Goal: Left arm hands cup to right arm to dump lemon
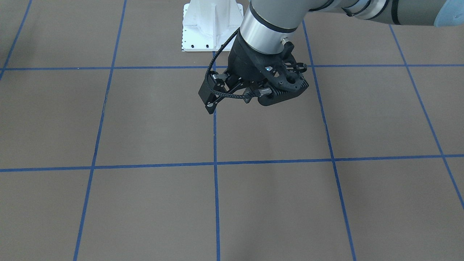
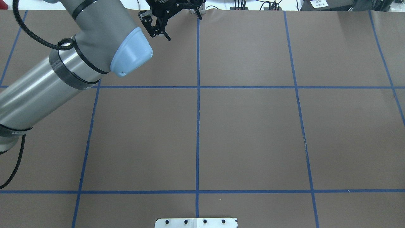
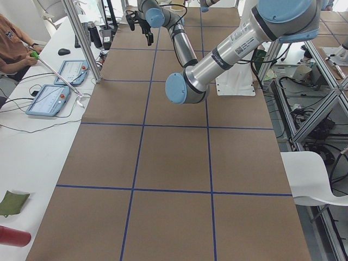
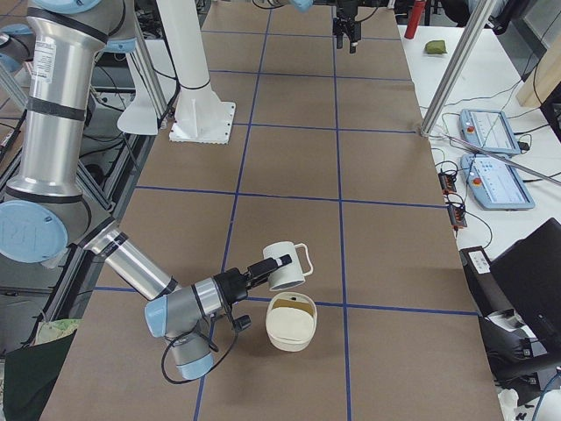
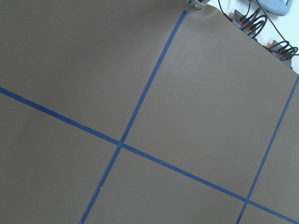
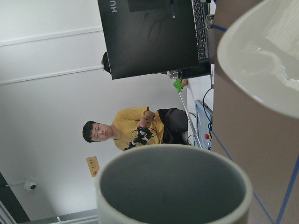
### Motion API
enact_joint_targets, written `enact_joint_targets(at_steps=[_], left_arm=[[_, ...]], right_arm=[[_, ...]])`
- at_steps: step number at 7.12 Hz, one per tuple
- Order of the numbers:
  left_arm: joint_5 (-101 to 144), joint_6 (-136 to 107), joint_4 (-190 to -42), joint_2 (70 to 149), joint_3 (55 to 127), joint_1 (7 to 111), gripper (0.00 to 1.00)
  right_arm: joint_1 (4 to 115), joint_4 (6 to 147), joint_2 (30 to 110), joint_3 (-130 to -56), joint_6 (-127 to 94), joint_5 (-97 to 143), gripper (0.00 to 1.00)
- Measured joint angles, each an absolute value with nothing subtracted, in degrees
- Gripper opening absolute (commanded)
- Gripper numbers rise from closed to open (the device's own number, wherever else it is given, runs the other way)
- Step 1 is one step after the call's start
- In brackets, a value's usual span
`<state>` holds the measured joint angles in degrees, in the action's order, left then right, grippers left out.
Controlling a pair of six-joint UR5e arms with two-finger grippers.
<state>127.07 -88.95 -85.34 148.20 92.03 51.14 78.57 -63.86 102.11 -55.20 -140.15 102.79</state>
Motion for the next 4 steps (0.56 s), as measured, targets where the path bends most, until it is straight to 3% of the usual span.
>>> enact_joint_targets(at_steps=[4], left_arm=[[125.24,-89.13,-85.34,148.24,92.21,49.50,1.00]], right_arm=[[78.58,-61.10,104.21,-54.94,-107.16,106.41,0.28]])
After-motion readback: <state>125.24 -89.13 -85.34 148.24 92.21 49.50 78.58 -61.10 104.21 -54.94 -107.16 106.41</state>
